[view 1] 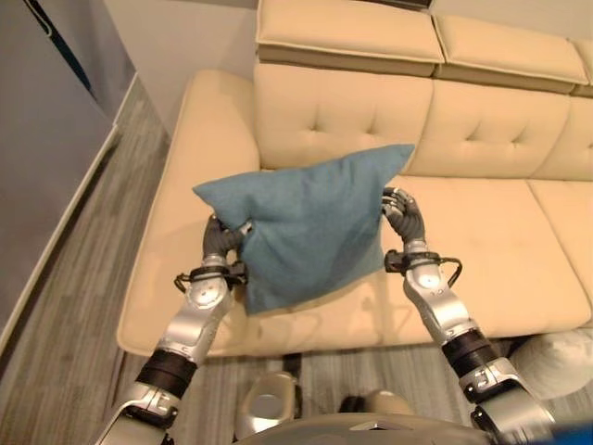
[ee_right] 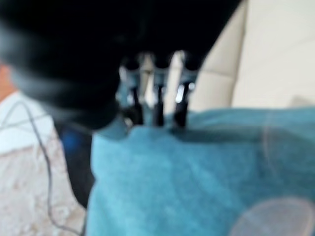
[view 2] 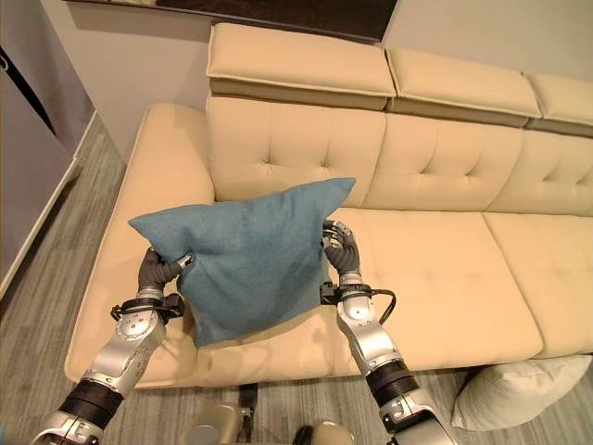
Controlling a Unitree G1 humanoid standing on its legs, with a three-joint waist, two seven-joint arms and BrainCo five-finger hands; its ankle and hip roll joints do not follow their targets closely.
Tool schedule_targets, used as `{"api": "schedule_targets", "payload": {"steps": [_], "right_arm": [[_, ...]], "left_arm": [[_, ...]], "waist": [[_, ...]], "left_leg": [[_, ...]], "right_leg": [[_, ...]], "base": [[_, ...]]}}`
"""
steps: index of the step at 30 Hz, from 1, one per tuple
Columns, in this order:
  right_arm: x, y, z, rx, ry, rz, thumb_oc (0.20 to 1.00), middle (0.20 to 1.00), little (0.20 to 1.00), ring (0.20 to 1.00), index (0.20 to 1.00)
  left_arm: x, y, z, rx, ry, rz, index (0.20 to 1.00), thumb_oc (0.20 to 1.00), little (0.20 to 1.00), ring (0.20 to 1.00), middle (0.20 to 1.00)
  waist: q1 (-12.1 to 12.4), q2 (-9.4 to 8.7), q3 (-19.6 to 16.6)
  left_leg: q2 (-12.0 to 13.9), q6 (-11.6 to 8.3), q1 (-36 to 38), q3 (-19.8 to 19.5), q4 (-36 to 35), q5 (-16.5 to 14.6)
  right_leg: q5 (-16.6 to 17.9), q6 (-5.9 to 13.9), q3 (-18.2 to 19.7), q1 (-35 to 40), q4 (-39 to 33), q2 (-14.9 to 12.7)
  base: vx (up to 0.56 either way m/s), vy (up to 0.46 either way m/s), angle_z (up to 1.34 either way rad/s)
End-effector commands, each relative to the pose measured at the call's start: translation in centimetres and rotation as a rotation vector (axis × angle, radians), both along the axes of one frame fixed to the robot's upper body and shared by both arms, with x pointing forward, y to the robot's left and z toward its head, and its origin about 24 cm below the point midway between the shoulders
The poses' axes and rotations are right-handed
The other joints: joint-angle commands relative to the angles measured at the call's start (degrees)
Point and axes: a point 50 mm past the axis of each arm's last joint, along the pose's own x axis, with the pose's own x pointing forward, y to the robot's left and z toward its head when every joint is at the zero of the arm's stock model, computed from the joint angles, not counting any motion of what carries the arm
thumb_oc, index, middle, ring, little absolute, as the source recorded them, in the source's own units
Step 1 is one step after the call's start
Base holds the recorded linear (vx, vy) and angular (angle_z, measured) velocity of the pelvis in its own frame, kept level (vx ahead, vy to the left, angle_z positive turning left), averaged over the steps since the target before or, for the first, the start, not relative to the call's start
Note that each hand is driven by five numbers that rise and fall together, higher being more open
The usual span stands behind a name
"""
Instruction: Pick up all the scattered cushions and arrange them neatly on the sofa.
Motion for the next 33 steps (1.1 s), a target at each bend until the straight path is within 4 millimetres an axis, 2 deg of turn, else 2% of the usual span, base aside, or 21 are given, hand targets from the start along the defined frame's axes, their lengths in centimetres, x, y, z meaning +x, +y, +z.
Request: {"api": "schedule_targets", "payload": {"steps": [1,2,3,6,9,11,15,16,21,24,30,33], "right_arm": [[0.9,1.1,4.7,0.003,-0.233,0.054,0.2,0.2,0.2,0.2,0.2],[0.9,0.9,4.8,0.007,-0.234,0.054,0.2,0.2,0.2,0.2,0.2],[0.9,0.8,4.7,0.019,-0.233,0.045,0.2,0.2,0.2,0.2,0.2],[0.6,-0.1,4.4,0.003,-0.227,0.025,0.2,0.2,0.2,0.2,0.2],[0.6,-0.4,4.4,-0.001,-0.228,0.017,0.2,0.2,0.2,0.2,0.2],[0.6,-0.5,5.1,-0.012,-0.259,0.012,0.2,0.2,0.2,0.2,0.2],[0.8,-0.2,6.4,-0.014,-0.311,0.01,0.2,0.2,0.2,0.2,0.2],[1.2,0.6,7.6,-0.014,-0.356,0.023,0.2,0.2,0.2,0.2,0.2],[2.2,2.4,11.1,-0.016,-0.473,0.058,0.2,0.2,0.2,0.2,0.2],[3.1,3.5,14.3,-0.021,-0.575,0.067,0.2,0.2,0.2,0.2,0.2],[4.0,4.3,19.4,-0.033,-0.713,0.048,0.2,0.2,0.2,0.2,0.2],[4.3,4.4,21.3,-0.041,-0.76,0.034,0.2,0.2,0.2,0.2,0.2]], "left_arm": [[1.9,-4.6,5.9,-0.05,-0.301,-0.168,0.2,0.2,0.2,0.2,0.2],[2.0,-5.0,6.1,-0.054,-0.308,-0.184,0.2,0.2,0.2,0.2,0.2],[2.2,-5.3,6.1,-0.043,-0.313,-0.195,0.2,0.2,0.2,0.2,0.2],[2.1,-6.0,6.3,-0.095,-0.321,-0.199,0.2,0.2,0.2,0.2,0.2],[2.3,-6.0,6.5,-0.105,-0.329,-0.193,0.2,0.2,0.2,0.2,0.2],[2.6,-6.2,7.6,-0.102,-0.368,-0.192,0.2,0.2,0.2,0.2,0.2],[3.3,-6.7,9.1,-0.104,-0.419,-0.195,0.2,0.2,0.2,0.2,0.2],[3.9,-7.0,10.1,-0.104,-0.451,-0.184,0.2,0.2,0.2,0.2,0.2],[5.4,-7.1,12.8,-0.072,-0.53,-0.156,0.2,0.2,0.2,0.2,0.2],[6.6,-7.0,15.2,-0.038,-0.595,-0.134,0.2,0.2,0.2,0.2,0.2],[8.0,-7.1,19.9,0.026,-0.709,-0.11,0.2,0.2,0.2,0.2,0.2],[8.3,-7.2,22.0,0.042,-0.761,-0.11,0.2,0.2,0.2,0.2,0.2]], "waist": [[-0.01,2.46,-2.51],[-0.31,2.04,-2.41],[-0.43,1.65,-2.3],[-1.15,1.53,-2.66],[-1.6,1.88,-2.86],[-2.28,2.54,-3.13],[-3.07,3.14,-2.74],[-3.51,3.46,-2.08],[-4.1,3.69,-0.32],[-4.28,3.4,0.18],[-4.54,2.97,1.0],[-4.49,2.73,1.41]], "left_leg": [[1.16,-2.34,-0.37,-9.66,1.42,-4.86],[0.38,-2.61,-0.22,-10.12,1.95,-5.31],[-0.04,-3.26,-0.22,-10.68,2.89,-6.59],[0.1,-5.42,-1.13,-11.73,4.66,-7.62],[1.0,-6.14,-1.24,-11.64,4.07,-7.15],[2.23,-6.8,-1.52,-11.14,1.54,-5.75],[2.71,-7.12,-2.88,-10.69,0.61,-4.89],[2.82,-7.19,-3.97,-10.24,0.76,-4.74],[3.1,-7.41,-8.09,-8.53,2.52,-4.45],[3.4,-7.38,-10.9,-7.42,3.61,-4.24],[3.58,-7.57,-13.88,-6.8,4.5,-3.72],[3.58,-7.68,-14.4,-6.73,4.42,-3.53]], "right_leg": [[7.0,-3.81,0.81,0.76,-19.82,1.96],[7.82,-3.66,1.39,1.28,-21.91,1.54],[9.47,-3.38,-0.61,1.86,-23.73,0.53],[9.91,-4.01,-4.73,3.45,-26.56,0.53],[9.75,-4.34,-5.98,4.28,-27.69,0.92],[9.52,-4.82,-6.81,4.66,-29.84,1.49],[9.39,-5.18,-6.93,3.39,-30.04,1.52],[9.4,-5.4,-6.76,2.17,-29.69,1.58],[10.05,-5.48,-6.28,-1.82,-28.57,1.38],[10.91,-5.31,-5.78,-4.63,-28.09,1.36],[11.69,-5.0,-5.38,-7.57,-27.49,1.03],[11.79,-4.9,-5.52,-8.35,-27.35,0.91]], "base": [[0.19,-0.027,0.49],[0.23,-0.09,0.65],[0.22,-0.136,0.59],[0.23,-0.184,0.49],[0.08,-0.07,0.49],[0.09,-0.083,0.22],[-0.01,-0.01,0.01],[-0.05,-0.003,-0.06],[-0.07,0.008,-0.16],[-0.07,0.019,-0.35],[-0.02,0.009,-0.17],[0.01,-0.002,-0.01]]}}
